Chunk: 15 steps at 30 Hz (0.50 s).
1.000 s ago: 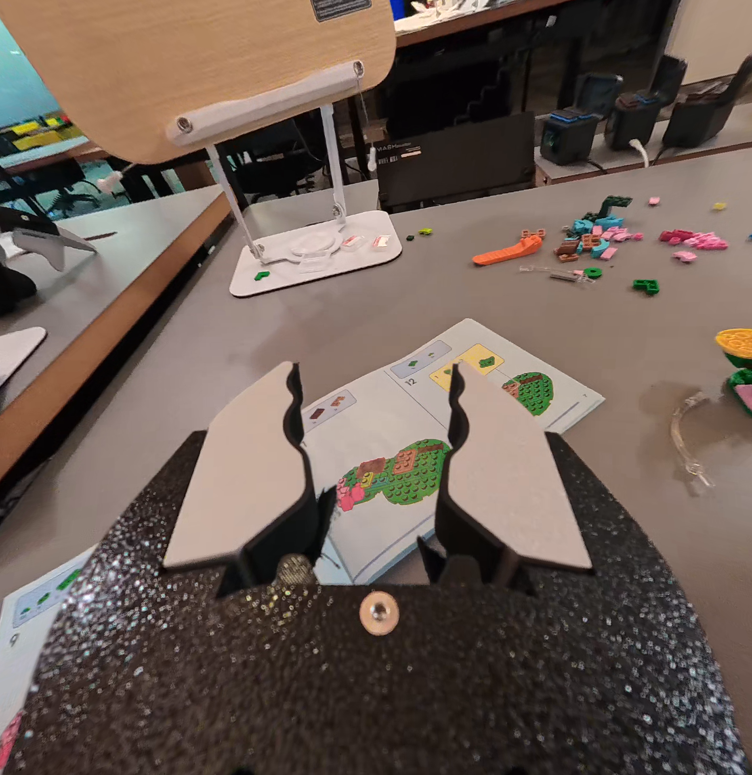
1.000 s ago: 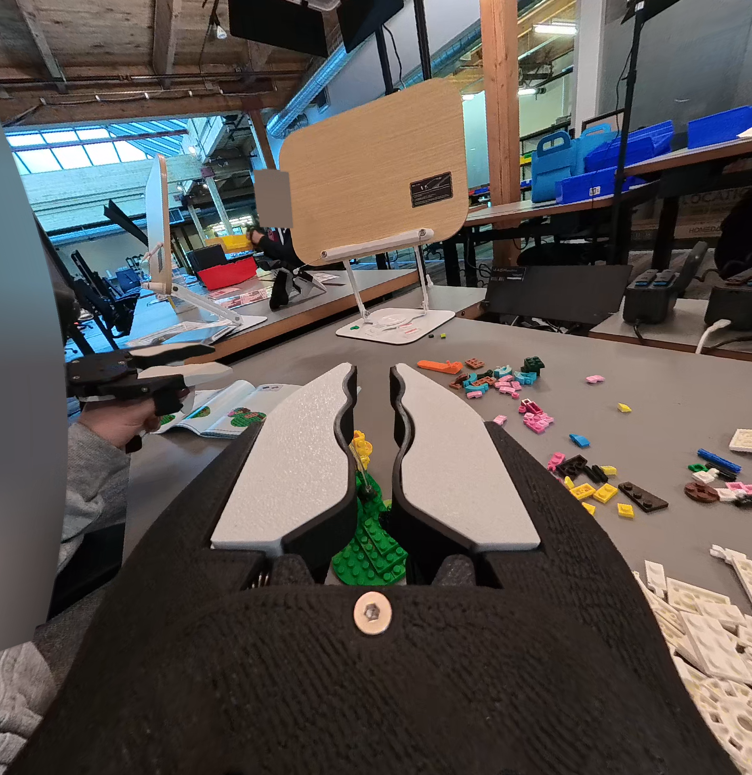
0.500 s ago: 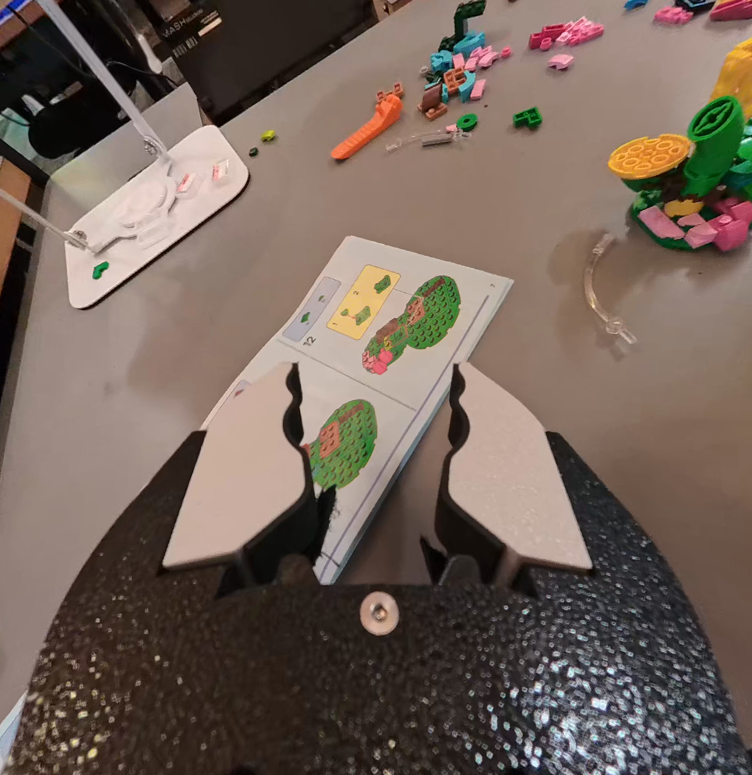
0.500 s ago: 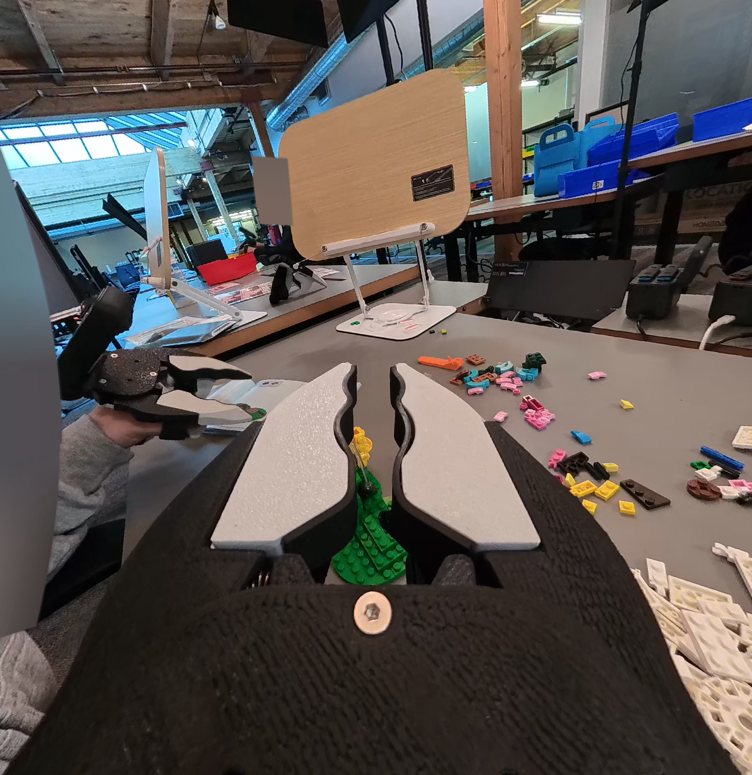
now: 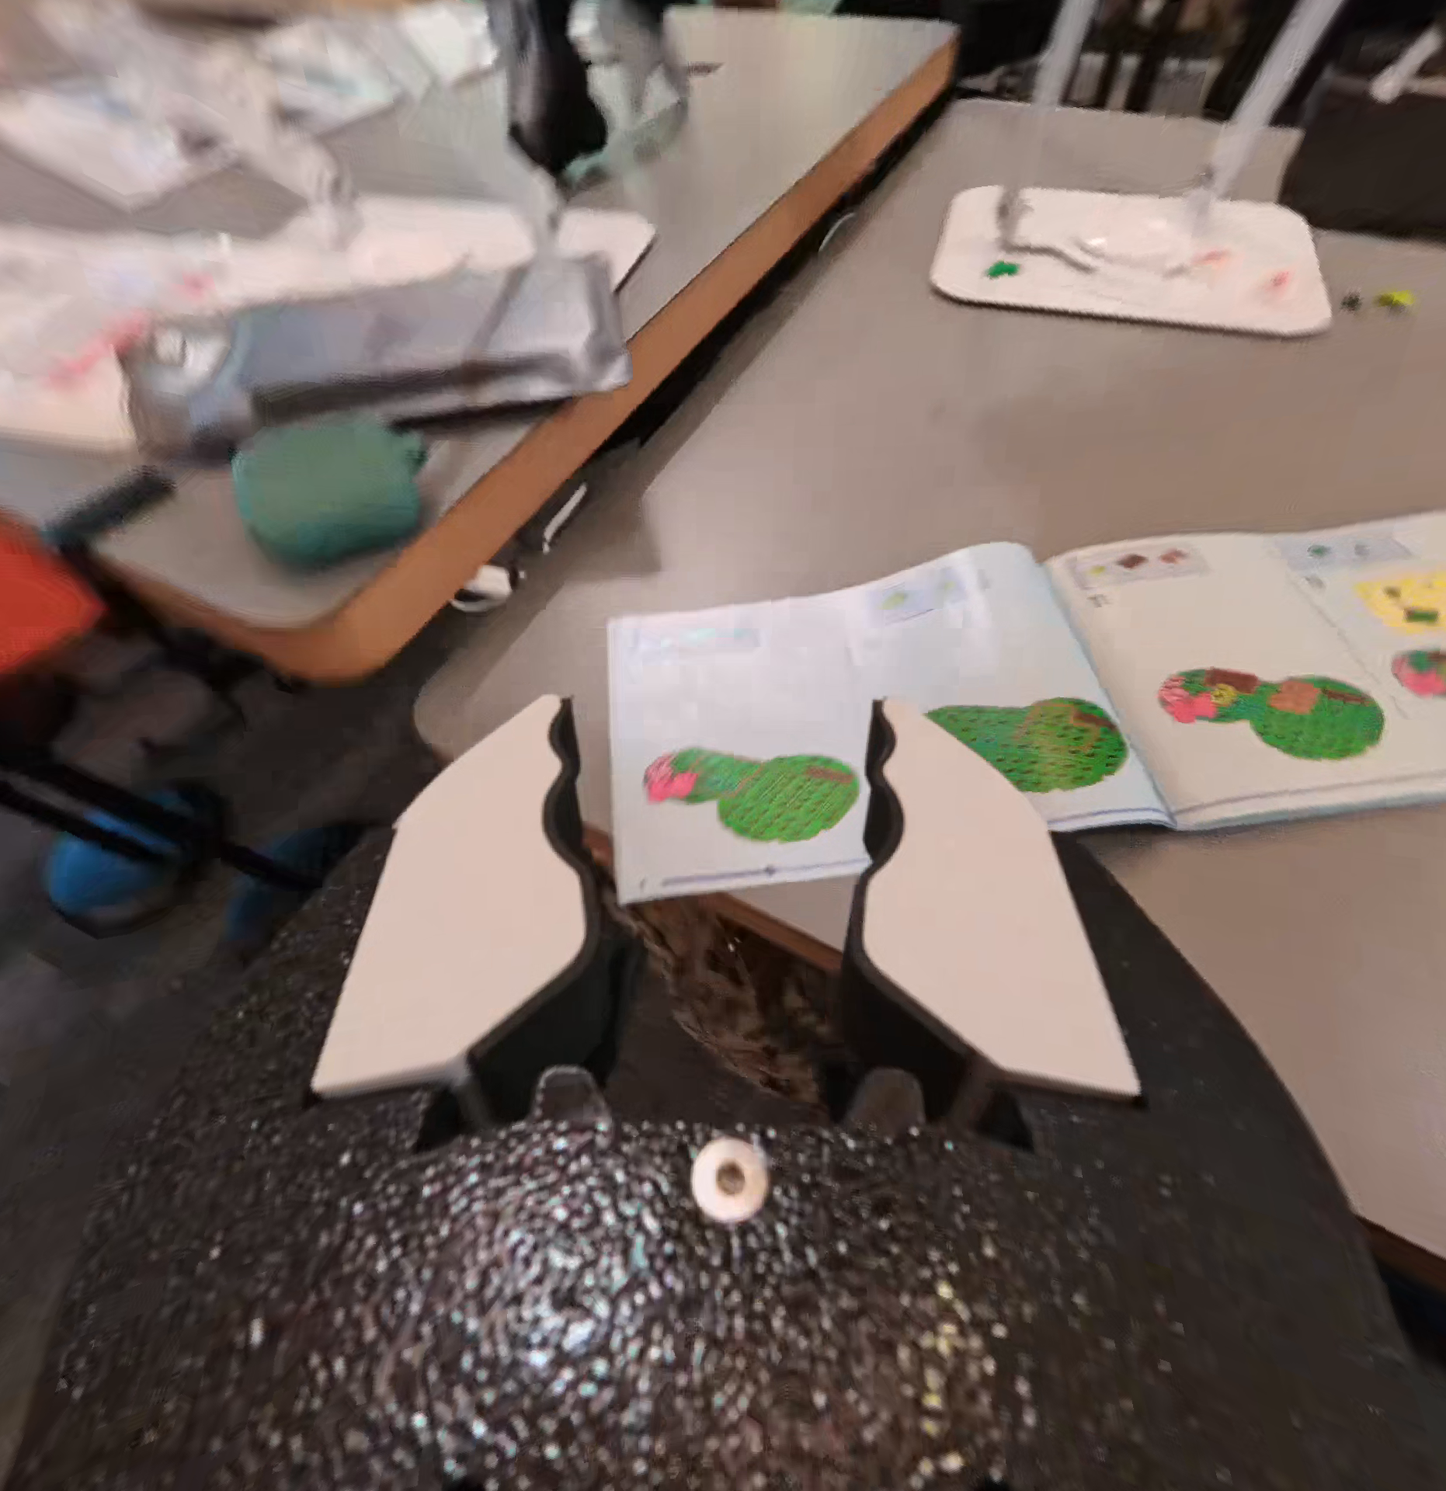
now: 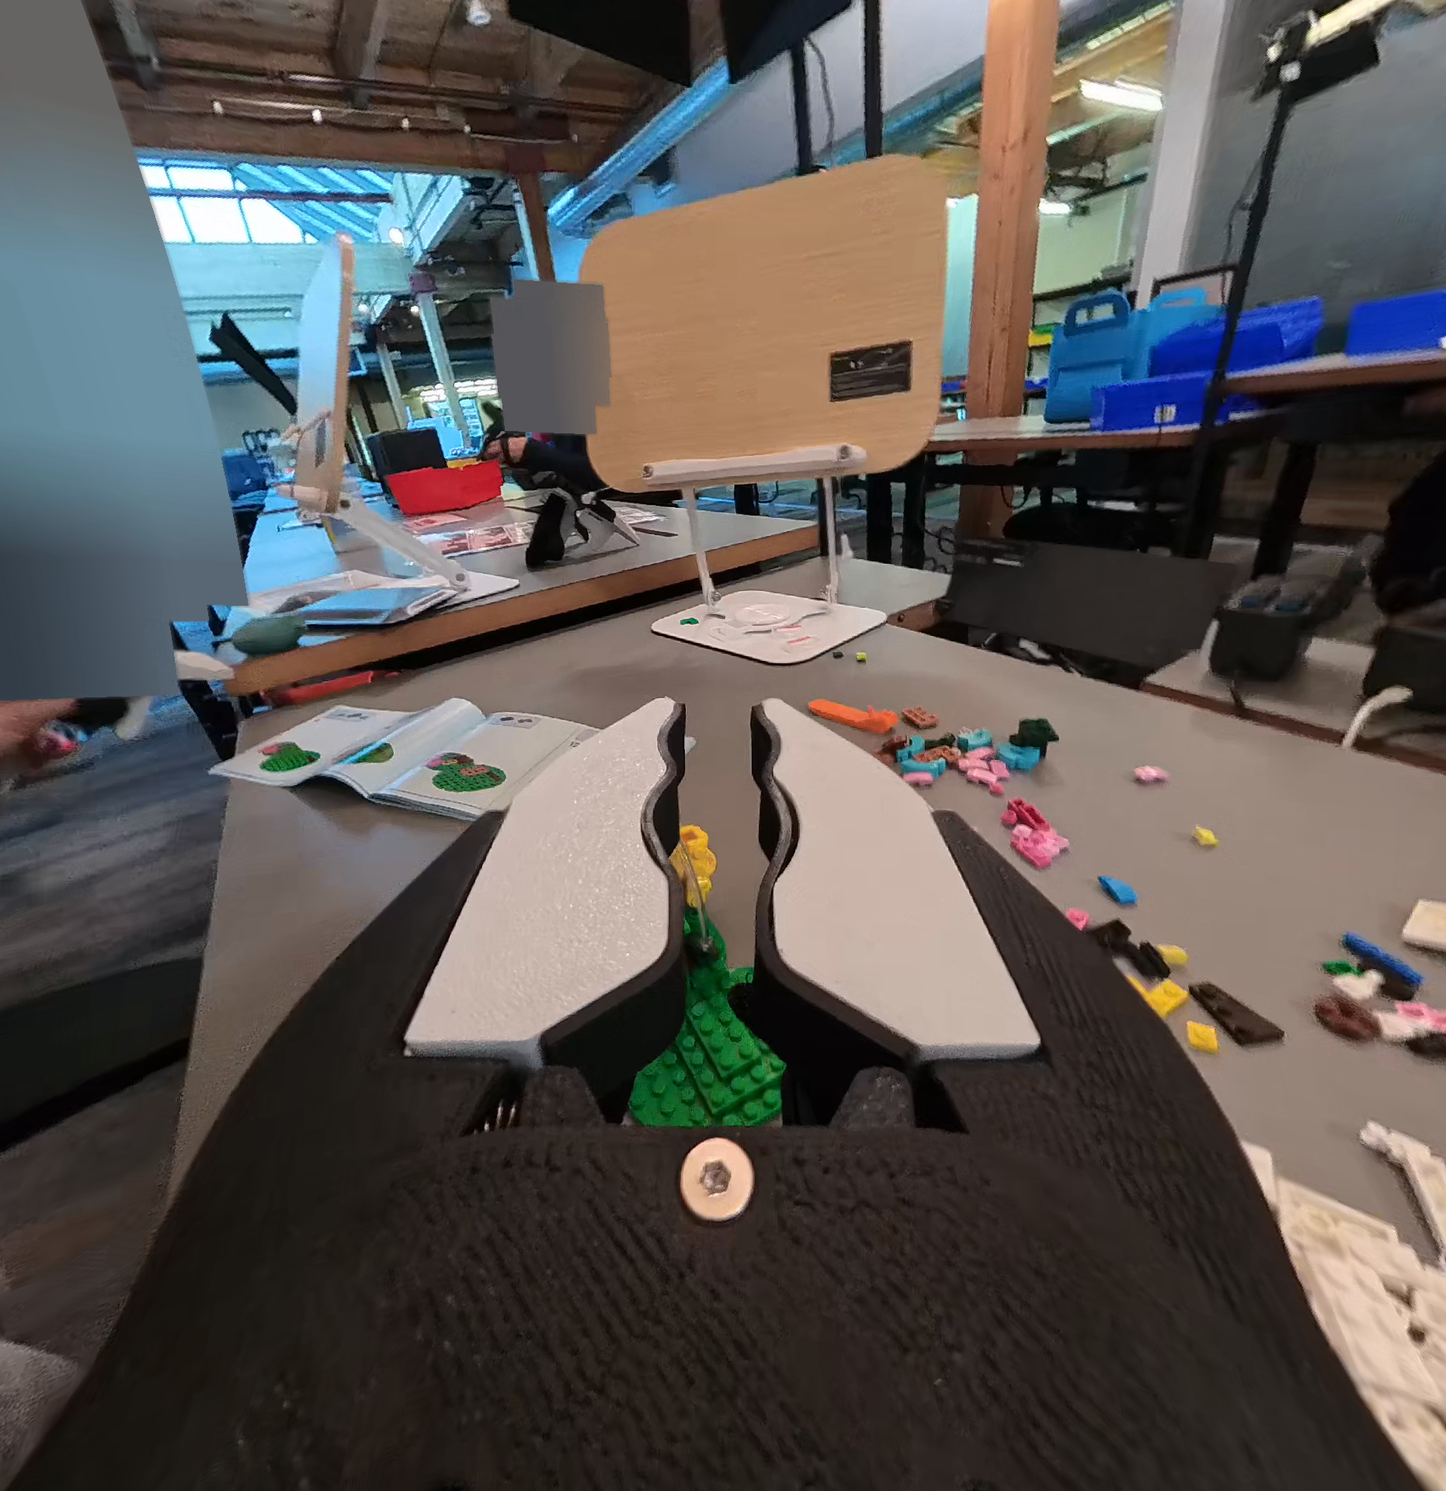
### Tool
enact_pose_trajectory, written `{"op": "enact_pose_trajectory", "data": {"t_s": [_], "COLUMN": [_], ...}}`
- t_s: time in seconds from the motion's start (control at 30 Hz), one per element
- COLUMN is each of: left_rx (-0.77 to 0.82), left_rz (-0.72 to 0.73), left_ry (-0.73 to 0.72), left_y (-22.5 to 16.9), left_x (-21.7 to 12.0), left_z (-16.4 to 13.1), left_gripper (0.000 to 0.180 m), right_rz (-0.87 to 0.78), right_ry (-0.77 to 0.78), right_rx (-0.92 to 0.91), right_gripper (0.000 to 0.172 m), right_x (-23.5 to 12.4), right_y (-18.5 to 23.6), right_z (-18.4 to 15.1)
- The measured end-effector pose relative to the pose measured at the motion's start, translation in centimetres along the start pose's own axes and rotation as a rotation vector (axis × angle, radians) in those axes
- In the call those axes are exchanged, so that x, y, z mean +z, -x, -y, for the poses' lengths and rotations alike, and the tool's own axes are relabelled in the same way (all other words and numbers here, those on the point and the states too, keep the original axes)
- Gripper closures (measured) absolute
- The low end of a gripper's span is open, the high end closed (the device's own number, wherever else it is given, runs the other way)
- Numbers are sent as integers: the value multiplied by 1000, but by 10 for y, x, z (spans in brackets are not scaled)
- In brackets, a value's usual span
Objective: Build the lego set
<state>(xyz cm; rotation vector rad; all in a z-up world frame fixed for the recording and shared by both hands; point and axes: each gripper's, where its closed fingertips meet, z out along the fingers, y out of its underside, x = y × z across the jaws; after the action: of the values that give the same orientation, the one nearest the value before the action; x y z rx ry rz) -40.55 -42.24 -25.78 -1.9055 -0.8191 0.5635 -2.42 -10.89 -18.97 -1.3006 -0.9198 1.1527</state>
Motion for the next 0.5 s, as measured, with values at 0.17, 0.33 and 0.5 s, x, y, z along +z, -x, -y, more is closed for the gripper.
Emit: {"op": "enact_pose_trajectory", "data": {"t_s": [0.17, 0.33, 0.5], "left_rx": [-380, -383, -302], "left_rz": [-128, -46, -52], "left_ry": [-195, -351, -491], "left_y": [24, 31, -2], "left_x": [9, 16, 10], "left_z": [4, 19, 17], "left_gripper": [125, 128, 133], "right_rz": [112, 261, 360], "right_ry": [6, 67, 248], "right_rx": [-101, -161, -278], "right_gripper": [158, 158, 158], "right_x": [15, 54, 98], "right_y": [40, 111, 169], "right_z": [3, -5, -49]}}
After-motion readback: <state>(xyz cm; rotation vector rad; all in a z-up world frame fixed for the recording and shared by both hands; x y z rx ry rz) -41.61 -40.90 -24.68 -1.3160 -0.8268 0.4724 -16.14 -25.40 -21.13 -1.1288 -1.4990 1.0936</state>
